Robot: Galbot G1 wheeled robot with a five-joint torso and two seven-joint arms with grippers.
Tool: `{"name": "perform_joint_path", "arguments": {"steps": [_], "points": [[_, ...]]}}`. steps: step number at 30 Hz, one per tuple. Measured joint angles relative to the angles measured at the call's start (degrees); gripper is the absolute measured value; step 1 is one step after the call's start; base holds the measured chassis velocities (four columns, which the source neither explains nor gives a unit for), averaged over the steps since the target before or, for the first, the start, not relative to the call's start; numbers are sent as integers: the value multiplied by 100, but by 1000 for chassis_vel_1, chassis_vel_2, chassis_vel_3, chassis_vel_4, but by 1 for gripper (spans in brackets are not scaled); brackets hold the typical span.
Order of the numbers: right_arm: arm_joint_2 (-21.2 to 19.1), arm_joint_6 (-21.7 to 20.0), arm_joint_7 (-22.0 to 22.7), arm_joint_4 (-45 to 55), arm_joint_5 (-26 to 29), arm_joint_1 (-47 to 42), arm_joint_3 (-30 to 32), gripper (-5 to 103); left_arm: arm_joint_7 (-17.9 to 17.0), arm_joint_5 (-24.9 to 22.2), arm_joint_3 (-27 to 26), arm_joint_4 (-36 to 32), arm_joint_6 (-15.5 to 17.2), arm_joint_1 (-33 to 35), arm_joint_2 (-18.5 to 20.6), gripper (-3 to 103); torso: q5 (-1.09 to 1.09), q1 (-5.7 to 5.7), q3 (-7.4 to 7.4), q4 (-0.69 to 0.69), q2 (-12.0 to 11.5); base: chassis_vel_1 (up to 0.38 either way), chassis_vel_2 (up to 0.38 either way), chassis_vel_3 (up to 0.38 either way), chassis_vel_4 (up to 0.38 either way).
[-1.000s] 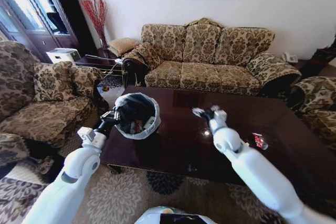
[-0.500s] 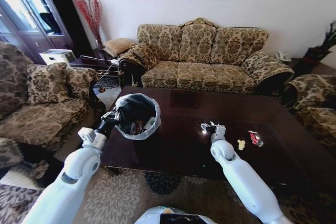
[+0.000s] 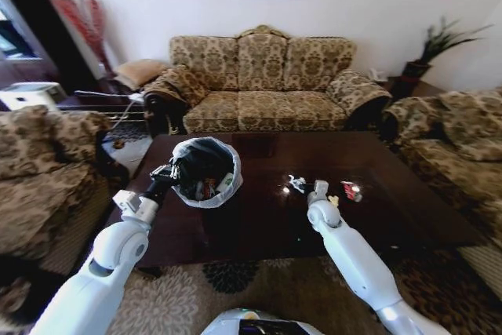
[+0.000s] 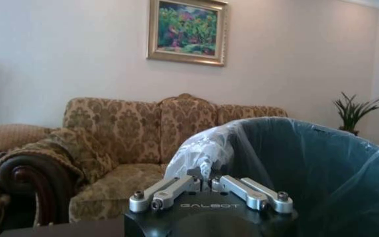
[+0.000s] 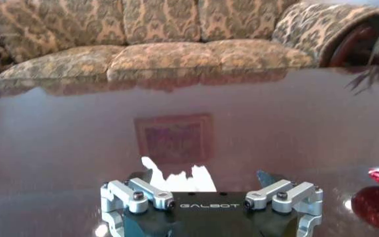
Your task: Move to the front of the table and place the trash on the table into the trash bin.
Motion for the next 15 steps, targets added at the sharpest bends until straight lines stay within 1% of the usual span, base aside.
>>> {"name": "perform_joint_path", "arguments": {"steps": [2, 3, 4, 7, 10, 15], "points": [[27, -5, -166, -129, -14, 91, -34, 100, 0, -1, -11, 0, 0, 0, 6, 3, 1, 0, 0, 3, 0, -15, -25, -18, -28], [54, -6, -369, -279, -39, 204, -80, 100, 1, -2, -21, 0, -5, 0, 8, 3, 1, 0, -1, 8, 0, 0, 0, 0, 0], [54, -6, -369, -279, -39, 204, -80, 100, 1, -2, -21, 0, -5, 0, 8, 3, 1, 0, -1, 8, 0, 0, 0, 0, 0], [94, -5, -708, -483, -110, 352, -199, 100, -2, 3, -22, 9, -5, -3, -29, 3, -1, 0, 0, 9, 0, 0, 0, 0, 0], [168, -3, -741, -616, -165, 420, -247, 100, 5, 14, -12, 32, -7, -4, -54, 3, -1, 0, 0, 5, 0, 0, 0, 0, 0], [314, 43, -715, -875, -261, 482, -249, 100, 15, 22, -7, 57, -11, -22, -59, 3, 1, 0, 0, 4, 0, 0, 0, 0, 0]]}}
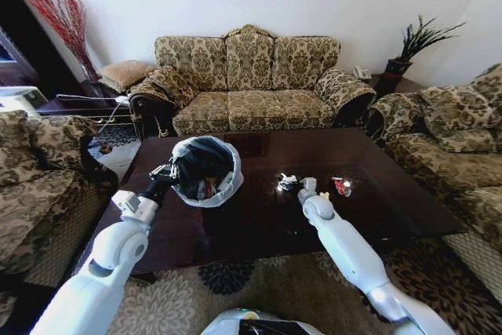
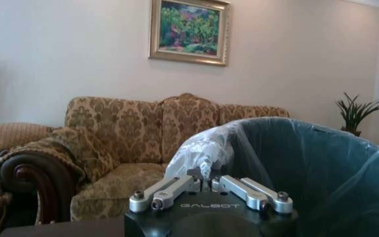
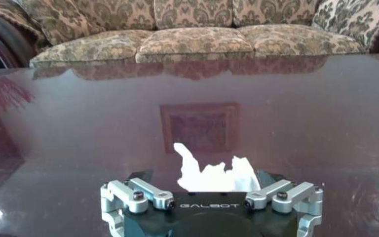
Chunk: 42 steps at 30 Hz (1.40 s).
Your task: Move to the front of the table and place the trash on the table into the trash bin.
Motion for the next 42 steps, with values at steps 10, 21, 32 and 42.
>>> {"name": "perform_joint_path", "arguments": {"steps": [10, 21, 32, 42], "points": [[14, 83, 16, -246, -105, 36, -38, 83, 3, 5, -3, 44, -12, 5, 9, 3, -1, 0, 0, 0, 0, 0, 0, 0, 0], [67, 124, 108, -347, -110, 37, 4, 38, 5, -4, 32, 111, -13, -62, -13, 3, -1, 0, -1, 0, 0, 0, 0, 0, 0], [-194, 149, 746, 495, 47, 74, -277, 3, 8, 3, 66, 193, -13, -69, -57, 3, 0, 0, 0, 0, 0, 0, 0, 0, 0], [-1393, -89, 1172, 3661, 1368, 1100, -1308, 1, 12, 75, 200, 388, -14, -122, -91, 3, -3, -1, -1, -1, 0, 0, 0, 0, 0]]}}
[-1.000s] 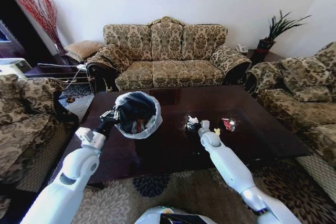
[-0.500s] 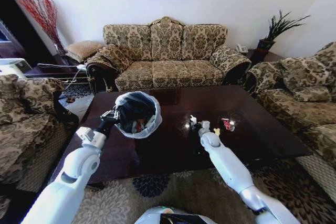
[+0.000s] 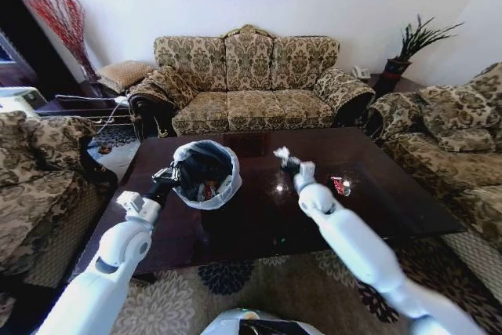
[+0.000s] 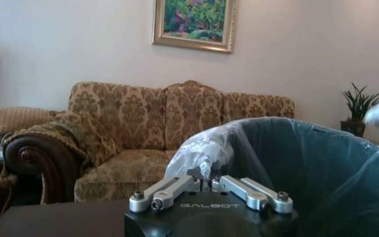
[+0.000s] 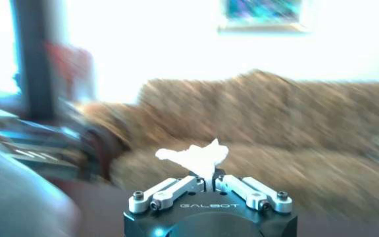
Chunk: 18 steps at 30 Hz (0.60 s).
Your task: Move to the front of the table and place the trash on the table into the trash bin.
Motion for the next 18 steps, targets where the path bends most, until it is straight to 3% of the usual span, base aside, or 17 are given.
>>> {"name": "perform_joint_path", "arguments": {"steps": [2, 3, 5, 7, 9, 13, 18], "points": [[-95, -97, -258, 434, 726, 808, -469, 1, 1, 18, 57, 61, 0, -24, -11, 3, 1, 0, 0, 0, 0, 0, 0, 0, 0], [-95, -97, -258, 434, 726, 808, -469, 1, 1, 18, 57, 61, 0, -24, -11, 3, 1, 0, 0, 0, 0, 0, 0, 0, 0], [129, -234, -217, 608, 1302, 1541, -1087, 1, 1, 34, 77, 86, -8, -28, -45, 3, -1, 0, 0, 1, 0, 0, 0, 0, 0], [364, -311, -45, 628, 1482, 1798, -1459, 1, 2, 39, 78, 88, -15, -19, -56, 3, 0, 1, 1, 4, 0, 0, 0, 0, 0], [668, -409, 73, 585, 1485, 1958, -1993, 1, 1, 38, 39, 72, -20, 16, -40, 3, -2, 1, 1, 6, 0, 0, 0, 0, 0], [771, -580, 143, 568, 1422, 1915, -2234, 1, -2, 26, -25, 35, -21, 46, 15, 3, 0, 1, 1, 4, 0, 0, 0, 0, 0], [801, -655, 161, 496, 1091, 1710, -2460, 22, -1, 3, -78, 4, -44, 70, 69, 3, 2, 1, 1, -2, 0, 0, 0, 0, 0]]}}
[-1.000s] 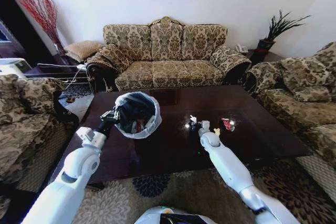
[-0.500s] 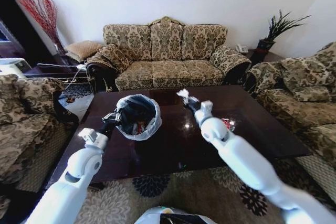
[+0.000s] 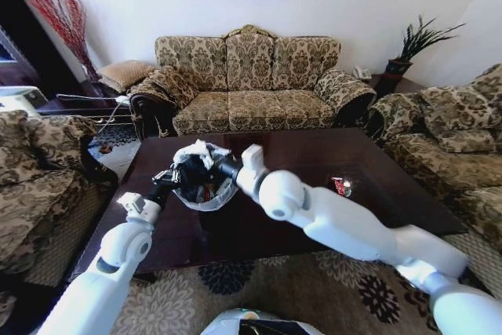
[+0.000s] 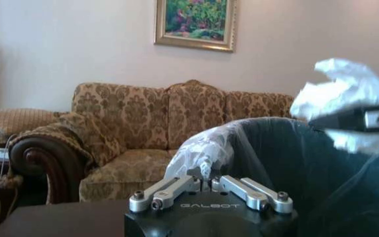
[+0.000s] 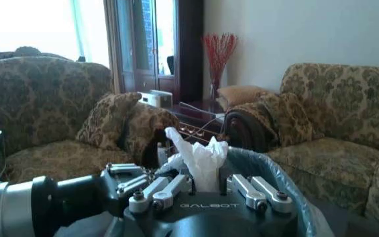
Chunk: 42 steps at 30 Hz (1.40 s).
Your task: Move to the front of the table and place the trash on the table into the trash bin.
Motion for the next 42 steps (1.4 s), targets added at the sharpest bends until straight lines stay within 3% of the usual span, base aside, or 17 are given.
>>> {"name": "perform_joint_path", "arguments": {"steps": [2, 4, 7, 14, 15, 16, 17, 20, 22, 25, 26, 27, 28, 29, 30, 35, 42], "points": [[14, 0, 27, -9, -30, -14, -19, 33, 0, -1, 20, 9, -4, -19, -9, 3, -1, 0, 0, 2, 0, 0, 0, 0, 0], [19, 1, 29, -29, -38, -9, -21, 33, 0, -1, 32, 18, -5, -27, -19, 3, -1, 0, 0, 3, 0, 0, 0, 0, 0], [49, 11, 45, -104, -46, 20, -17, 44, 0, -1, 43, 21, -5, -32, -36, 3, -3, 0, 0, 4, 0, 0, 0, 0, 0], [164, 60, 352, -160, 227, 85, 23, 77, 39, -7, 4, 18, -10, -36, -10, 3, -1, 0, 0, 4, 0, 0, 0, 0, 0], [164, 60, 352, -160, 227, 85, 23, 77, 39, -7, 4, 18, -10, -36, -10, 3, -1, 0, 0, 4, 0, 0, 0, 0, 0], [175, 71, 392, -160, 233, 92, 81, 77, 42, -10, 0, 18, -11, -41, -5, 3, -1, 0, 0, 5, 0, 0, 0, 0, 0], [174, 93, 476, -165, 234, 101, 228, 87, 45, -15, -7, 11, -11, -46, 2, 3, -1, 0, -1, 5, 0, 0, 0, 0, 0], [94, 115, 599, -161, 222, 66, 522, 92, 48, -27, -27, -13, -11, -46, 4, 3, -2, 0, -1, 7, 0, 0, 0, 0, 0], [-270, -78, 659, -59, 176, -242, 1114, 99, 50, -52, -77, -47, -11, -44, -2, 3, 0, 0, -1, 4, 0, 0, 0, 0, 0], [-696, -144, 678, 52, -123, -640, 1374, 99, 50, -58, -100, -57, -11, -36, -22, 3, 0, 0, -1, 1, 0, 0, 0, 0, 0], [-1036, -120, 662, 94, -632, -1037, 1502, 100, 51, -62, -111, -78, -11, -27, -54, 3, 2, 0, -1, 0, 0, 0, 0, 0, 0], [-1036, -120, 662, 94, -632, -1037, 1502, 100, 51, -62, -111, -78, -11, -27, -54, 3, 2, 0, -1, 0, 0, 0, 0, 0, 0], [-1324, -89, 634, 104, -1246, -1539, 1700, 100, 55, -62, -142, -122, -13, 12, -102, 3, 1, 0, -1, -4, 0, 0, 0, 0, 0], [-1279, -205, 724, 87, -1706, -2325, 2149, 100, 62, -27, -249, -279, -19, 172, -265, 3, 1, 0, -1, 3, 0, 0, 0, 0, 0], [-1174, -243, 824, 84, -1752, -2656, 2357, 100, 57, -26, -251, -319, -20, 181, -306, 3, 1, 0, -1, 9, 0, 0, 0, 0, 0], [-903, -242, 962, -18, -1972, -3565, 2990, 100, 42, -22, -251, -364, -20, 165, -325, 3, 0, -1, -1, 6, 0, 0, 0, 0, 0], [-528, -73, 806, -126, -2440, -4702, 4022, 100, 56, -22, -262, -401, -20, 193, -345, 3, -1, -1, -1, 2, 0, -85, -83, 77, 70]]}}
